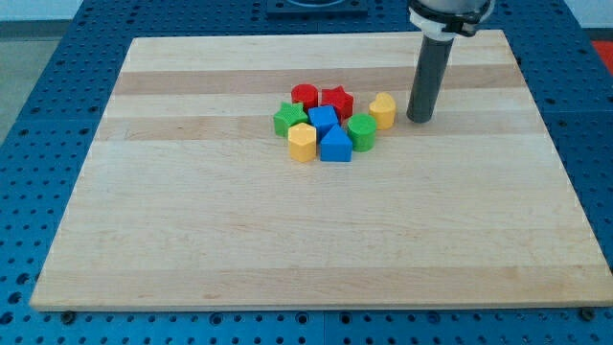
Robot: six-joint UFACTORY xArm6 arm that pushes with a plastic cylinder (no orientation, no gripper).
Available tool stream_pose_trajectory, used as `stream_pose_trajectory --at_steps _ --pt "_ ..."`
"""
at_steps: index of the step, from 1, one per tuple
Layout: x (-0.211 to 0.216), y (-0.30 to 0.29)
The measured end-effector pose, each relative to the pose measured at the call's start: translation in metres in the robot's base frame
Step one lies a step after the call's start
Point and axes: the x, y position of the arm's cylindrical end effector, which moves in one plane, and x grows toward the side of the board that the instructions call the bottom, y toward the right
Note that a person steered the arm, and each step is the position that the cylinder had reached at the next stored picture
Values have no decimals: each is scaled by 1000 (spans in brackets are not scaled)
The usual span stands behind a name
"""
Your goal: Nudge the yellow heart left a bit
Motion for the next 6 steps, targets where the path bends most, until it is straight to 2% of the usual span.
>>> stream_pose_trajectory --at_steps 6 --pt "-2 -31"
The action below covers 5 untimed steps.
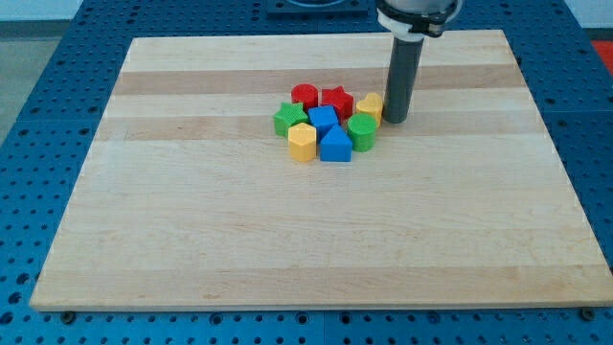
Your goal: Nudge the yellow heart left a bit
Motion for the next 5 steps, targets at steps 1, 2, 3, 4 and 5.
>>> stream_pose_trajectory --at_steps 1,2,3,4,5 --pt "-9 0" --pt "-13 0" --pt "-14 0" --pt "-14 -3" --pt "-14 -3"
